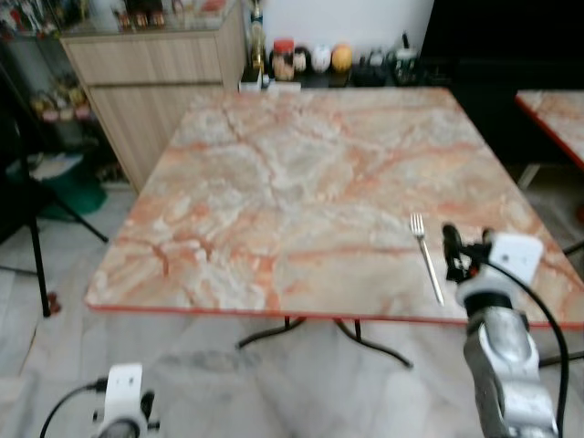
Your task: Setting the table
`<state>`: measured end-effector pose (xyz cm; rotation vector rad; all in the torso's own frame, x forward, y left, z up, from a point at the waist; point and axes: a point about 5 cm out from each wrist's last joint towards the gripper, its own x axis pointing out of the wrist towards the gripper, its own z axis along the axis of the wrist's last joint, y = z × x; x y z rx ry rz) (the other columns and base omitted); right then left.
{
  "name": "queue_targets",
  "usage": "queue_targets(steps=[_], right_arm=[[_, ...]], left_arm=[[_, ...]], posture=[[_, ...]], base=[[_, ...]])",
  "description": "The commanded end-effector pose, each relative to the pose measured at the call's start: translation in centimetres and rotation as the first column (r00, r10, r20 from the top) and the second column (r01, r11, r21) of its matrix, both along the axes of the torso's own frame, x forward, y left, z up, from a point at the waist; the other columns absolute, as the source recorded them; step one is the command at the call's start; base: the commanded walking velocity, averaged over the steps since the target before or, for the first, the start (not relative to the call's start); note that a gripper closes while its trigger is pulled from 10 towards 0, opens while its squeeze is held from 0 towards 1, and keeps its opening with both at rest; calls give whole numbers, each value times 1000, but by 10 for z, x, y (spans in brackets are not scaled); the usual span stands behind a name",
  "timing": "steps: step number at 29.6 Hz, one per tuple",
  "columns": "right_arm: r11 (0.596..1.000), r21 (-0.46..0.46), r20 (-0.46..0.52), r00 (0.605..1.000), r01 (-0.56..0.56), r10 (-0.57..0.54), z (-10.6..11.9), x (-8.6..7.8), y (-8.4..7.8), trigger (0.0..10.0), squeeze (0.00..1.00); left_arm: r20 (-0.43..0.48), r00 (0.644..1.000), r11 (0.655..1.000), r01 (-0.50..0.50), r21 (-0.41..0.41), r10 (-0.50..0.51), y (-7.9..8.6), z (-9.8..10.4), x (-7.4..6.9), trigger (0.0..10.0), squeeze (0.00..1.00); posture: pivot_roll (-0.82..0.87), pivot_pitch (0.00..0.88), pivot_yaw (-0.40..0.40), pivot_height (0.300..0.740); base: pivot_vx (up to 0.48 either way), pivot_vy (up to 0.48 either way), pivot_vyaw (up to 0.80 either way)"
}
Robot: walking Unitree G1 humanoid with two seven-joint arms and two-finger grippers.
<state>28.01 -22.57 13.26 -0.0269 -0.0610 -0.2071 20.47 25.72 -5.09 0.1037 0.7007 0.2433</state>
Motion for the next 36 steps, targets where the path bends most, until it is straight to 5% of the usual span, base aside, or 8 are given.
queue_targets(steps=[1, 13, 36], right_arm=[[1000, 16, 11, 1000, -19, 19, 2, 2, 7, 10000, 0], [1000, 15, 10, 1000, -13, 13, 2, 2, 5, 10000, 0], [1000, -7, -87, 996, 26, -27, -11, 0, 0, 10000, 0]], left_arm=[[-3, 1000, 1000, 5, 10, -5, 4, 1, -2, 10000, 0], [1, 1000, 1000, 28, -7, -28, 0, 1, 1, 10000, 0], [1, 999, 999, 35, 3, -35, 0, 0, 0, 10000, 0]], posture=[[31, 4, 10, 740], [30, 3, 10, 740], [30, 6, 9, 740]], base=[[0, 0, 0], [0, 0, 0], [292, 0, 0]])
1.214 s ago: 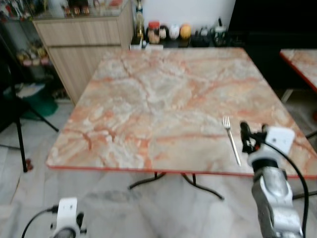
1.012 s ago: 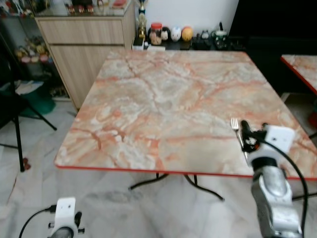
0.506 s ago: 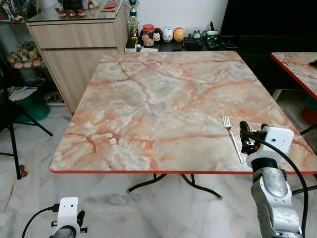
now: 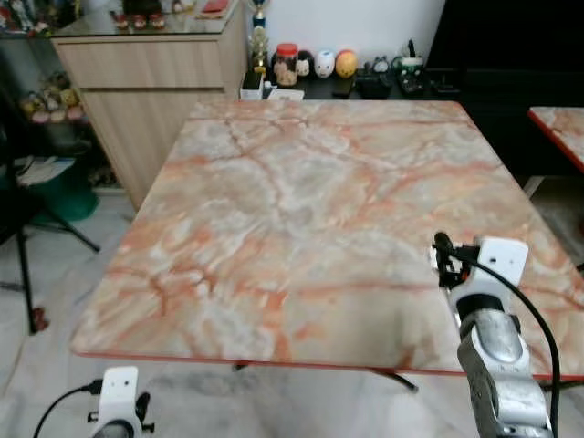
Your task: Setting the table
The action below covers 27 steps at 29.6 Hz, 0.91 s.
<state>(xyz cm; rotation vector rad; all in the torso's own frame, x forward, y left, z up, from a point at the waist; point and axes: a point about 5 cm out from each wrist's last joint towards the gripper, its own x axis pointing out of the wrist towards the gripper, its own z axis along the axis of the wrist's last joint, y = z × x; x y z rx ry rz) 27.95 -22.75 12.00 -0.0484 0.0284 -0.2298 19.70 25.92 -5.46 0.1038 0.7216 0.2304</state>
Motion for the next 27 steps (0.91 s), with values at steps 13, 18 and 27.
queue_targets(steps=[13, 18, 27], right_arm=[[999, 15, -82, 996, 36, -35, -13, -16, 4, 10000, 0], [999, 8, -95, 994, 45, -44, -12, -17, 1, 10000, 0], [998, 3, -54, 996, 70, -70, -4, -15, -6, 10000, 0]], left_arm=[[14, 1000, 1000, 25, 8, -26, -2, 3, 6, 10000, 0], [5, 1000, 1000, 25, 6, -25, -2, 2, 5, 10000, 0], [-115, 993, 1000, -19, -4, 19, 9, -13, -29, 10000, 0]], posture=[[26, 9, 9, 740], [27, 11, 10, 740], [28, 11, 14, 740]], base=[[0, 0, 0], [0, 0, 0], [0, 0, 0]])
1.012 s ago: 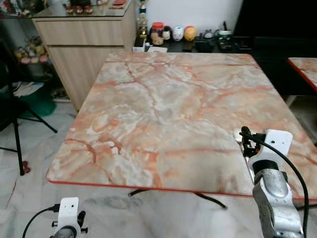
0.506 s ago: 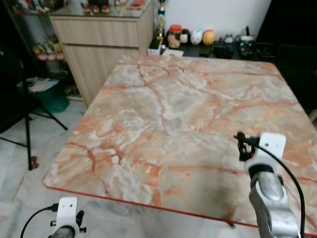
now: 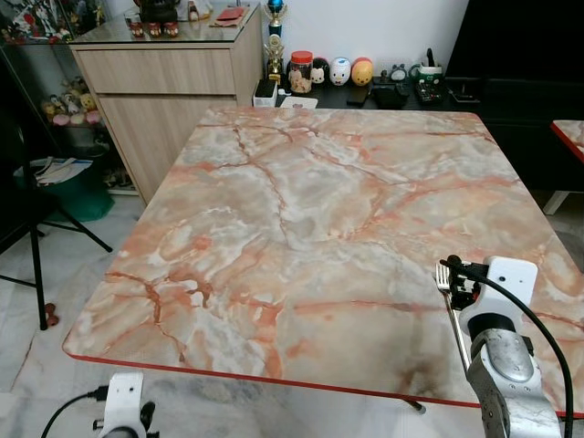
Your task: Setting the table
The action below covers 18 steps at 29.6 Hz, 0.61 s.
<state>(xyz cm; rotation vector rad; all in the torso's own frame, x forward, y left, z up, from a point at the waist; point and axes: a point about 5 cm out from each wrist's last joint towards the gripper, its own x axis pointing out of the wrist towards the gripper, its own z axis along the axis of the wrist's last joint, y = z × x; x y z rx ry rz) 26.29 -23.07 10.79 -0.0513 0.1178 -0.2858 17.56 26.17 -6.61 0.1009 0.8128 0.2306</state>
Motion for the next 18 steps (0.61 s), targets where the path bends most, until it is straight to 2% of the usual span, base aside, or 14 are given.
queue_targets(steps=[1, 3, 4, 5, 8, 10, 14, 15, 16, 17, 18], right_arm=[[1000, -5, 33, 999, 12, -12, 8, 2, -4, 10000, 0], [1000, -6, 35, 999, 16, -16, 9, 1, -6, 10000, 0], [1000, -6, 35, 999, 16, -16, 9, 1, -6, 10000, 0], [1000, -8, 31, 999, 14, -14, 9, 2, -5, 10000, 0], [1000, -6, -3, 1000, 18, -18, 4, 2, -3, 10000, 0], [1000, 3, -39, 999, 14, -14, -3, 0, -1, 10000, 0], [999, 39, -59, 998, 7, -4, -6, -2, 2, 10000, 0], [999, 45, -63, 998, 0, 3, -6, -2, 4, 10000, 149], [999, 51, -65, 998, -4, 7, -6, -2, 5, 10000, 149], [999, 52, -77, 997, -11, 15, -7, -2, 7, 10000, 1000], [999, 46, -101, 995, -11, 16, -9, -4, 8, 10000, 1000]], left_arm=[[-28, 1000, 1000, -13, 6, 13, 8, -2, -10, 10000, 0], [-64, 998, 1000, -19, 7, 19, 11, -6, -21, 10000, 0], [-64, 998, 1000, -19, 7, 19, 11, -6, -21, 10000, 0], [-101, 995, 1000, -17, 5, 18, 12, -10, -28, 10000, 0], [-180, 984, 1000, 4, -15, -7, 8, -16, -39, 10000, 0], [-203, 979, 999, 24, -23, -28, 5, -19, -44, 10000, 0], [-195, 981, 1000, 12, -26, -17, 4, -20, -45, 10000, 0], [-197, 980, 1000, 11, -27, -16, 4, -20, -46, 10000, 0], [-198, 980, 1000, 11, -27, -16, 5, -20, -46, 10000, 0], [-202, 979, 1000, 10, -28, -16, 5, -20, -46, 10000, 0], [-205, 979, 1000, 10, -29, -15, 5, -20, -46, 10000, 0]], posture=[[28, 11, 14, 740], [32, 14, 11, 740], [32, 14, 11, 740], [32, 14, 11, 740], [30, 13, 8, 740], [24, 12, 8, 740], [26, 13, 6, 740], [26, 13, 6, 740], [26, 13, 6, 740], [24, 9, 1, 740], [24, 9, 1, 740]], base=[[0, 0, 0], [0, 0, 0], [0, 0, 0], [0, 0, 0], [0, 0, 0], [0, 0, 0], [0, 0, 0], [0, 0, 0], [0, 0, 0], [0, 0, 0], [0, 0, 0]])
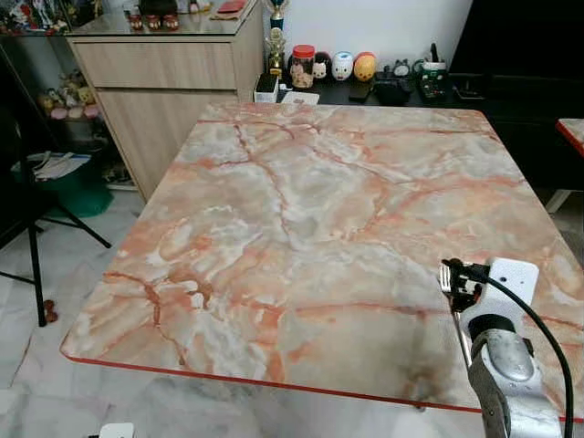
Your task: Setting the table
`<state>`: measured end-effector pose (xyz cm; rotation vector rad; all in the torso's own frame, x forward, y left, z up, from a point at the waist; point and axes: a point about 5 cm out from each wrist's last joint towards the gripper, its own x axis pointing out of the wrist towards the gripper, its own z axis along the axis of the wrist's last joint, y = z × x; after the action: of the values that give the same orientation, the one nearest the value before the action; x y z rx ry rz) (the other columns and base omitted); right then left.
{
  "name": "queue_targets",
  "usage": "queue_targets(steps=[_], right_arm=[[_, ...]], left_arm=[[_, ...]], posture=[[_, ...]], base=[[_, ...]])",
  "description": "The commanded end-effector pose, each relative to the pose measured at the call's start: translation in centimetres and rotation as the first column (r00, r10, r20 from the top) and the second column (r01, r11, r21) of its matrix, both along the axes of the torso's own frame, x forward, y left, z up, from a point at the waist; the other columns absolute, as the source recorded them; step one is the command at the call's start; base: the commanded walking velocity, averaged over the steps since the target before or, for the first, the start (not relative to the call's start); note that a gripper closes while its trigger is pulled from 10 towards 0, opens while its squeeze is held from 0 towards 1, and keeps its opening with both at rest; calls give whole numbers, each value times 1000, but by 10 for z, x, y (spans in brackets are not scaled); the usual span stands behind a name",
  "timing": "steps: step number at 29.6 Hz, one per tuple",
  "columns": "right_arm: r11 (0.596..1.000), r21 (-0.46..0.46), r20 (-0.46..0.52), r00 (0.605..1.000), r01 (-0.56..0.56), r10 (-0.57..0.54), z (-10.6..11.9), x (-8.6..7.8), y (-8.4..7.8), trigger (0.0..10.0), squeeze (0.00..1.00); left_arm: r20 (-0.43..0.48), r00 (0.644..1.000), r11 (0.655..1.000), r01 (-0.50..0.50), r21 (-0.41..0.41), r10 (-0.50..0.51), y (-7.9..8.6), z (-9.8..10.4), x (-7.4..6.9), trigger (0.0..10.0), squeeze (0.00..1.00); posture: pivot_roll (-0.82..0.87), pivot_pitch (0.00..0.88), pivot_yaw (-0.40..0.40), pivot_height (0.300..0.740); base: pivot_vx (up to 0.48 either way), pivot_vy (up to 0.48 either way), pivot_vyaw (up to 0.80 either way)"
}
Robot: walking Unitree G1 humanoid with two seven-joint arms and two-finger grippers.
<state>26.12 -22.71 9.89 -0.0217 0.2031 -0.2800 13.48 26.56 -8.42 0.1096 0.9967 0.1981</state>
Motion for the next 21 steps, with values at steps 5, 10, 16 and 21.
queue_targets(steps=[5, 10, 16, 21], right_arm=[[1000, 3, -111, 994, -16, 16, -5, -12, 3, 10000, 71], [996, 13, -189, 978, -83, 84, -8, -13, -2, 10000, 0], [995, 28, -218, 971, -94, 98, 0, -11, -16, 10000, 0], [993, 83, -222, 970, -85, 102, 1, -11, -18, 10000, 0]], left_arm=[[-34, 999, 1000, 8, -9, -8, 0, -3, -6, 10000, 0], [-40, 999, 1000, 11, -8, -12, -2, -3, -7, 10000, 0], [-36, 999, 1000, 17, -12, -17, -3, -3, -5, 10000, 0], [-33, 999, 1000, 28, -8, -28, -3, -3, -4, 10000, 0]], posture=[[21, 7, 2, 740], [10, 3, 8, 740], [11, 0, 8, 740], [8, 0, 10, 740]], base=[[0, 0, 0], [0, 0, 0], [0, 0, 0], [0, 0, 0]])
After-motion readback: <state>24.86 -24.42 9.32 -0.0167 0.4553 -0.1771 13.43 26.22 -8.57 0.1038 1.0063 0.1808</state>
